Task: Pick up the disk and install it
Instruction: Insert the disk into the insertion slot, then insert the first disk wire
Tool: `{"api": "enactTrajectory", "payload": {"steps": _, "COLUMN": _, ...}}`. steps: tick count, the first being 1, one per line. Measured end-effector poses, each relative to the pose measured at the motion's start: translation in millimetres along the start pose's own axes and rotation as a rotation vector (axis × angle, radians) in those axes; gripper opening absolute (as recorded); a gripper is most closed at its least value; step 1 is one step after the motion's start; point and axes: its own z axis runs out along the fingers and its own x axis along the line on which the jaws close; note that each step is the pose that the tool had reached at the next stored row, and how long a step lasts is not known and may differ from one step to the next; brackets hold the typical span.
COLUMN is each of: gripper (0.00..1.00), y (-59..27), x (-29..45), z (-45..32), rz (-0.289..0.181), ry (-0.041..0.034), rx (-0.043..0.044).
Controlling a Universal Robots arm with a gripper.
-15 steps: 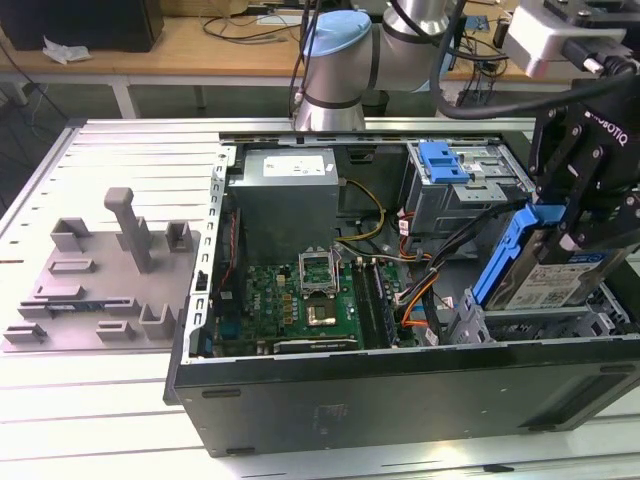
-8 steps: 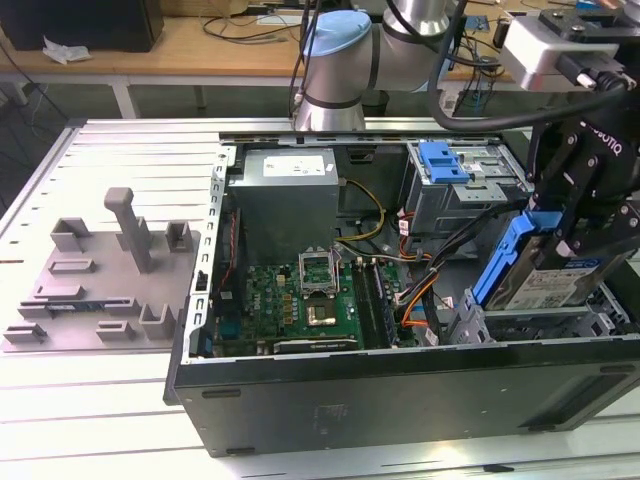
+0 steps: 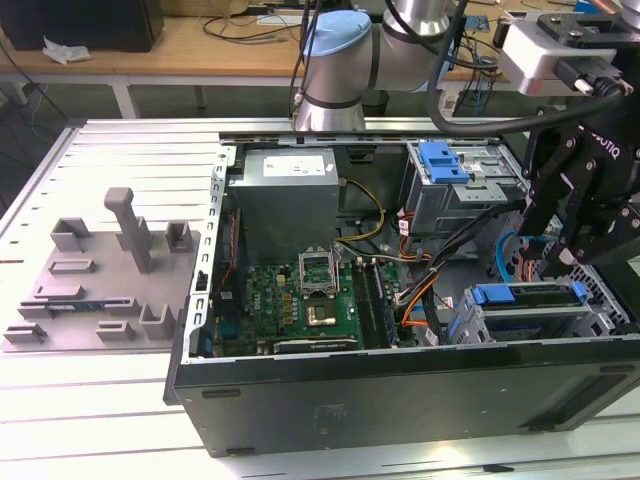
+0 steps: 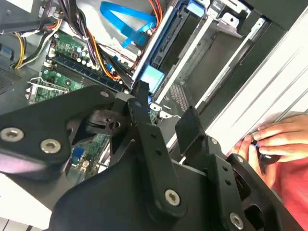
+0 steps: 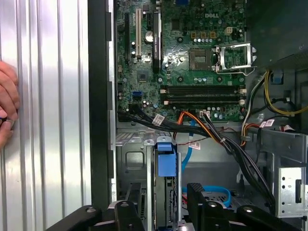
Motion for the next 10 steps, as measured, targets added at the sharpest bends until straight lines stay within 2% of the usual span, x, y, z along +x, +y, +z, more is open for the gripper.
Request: {"api": "enactTrajectory", "payload": {"steps": 10, "gripper": 0.5, "y": 0.0, "x": 0.0, "z": 0.0, "rz": 0.0, "ry": 0.0011, "rx": 0.0001}}
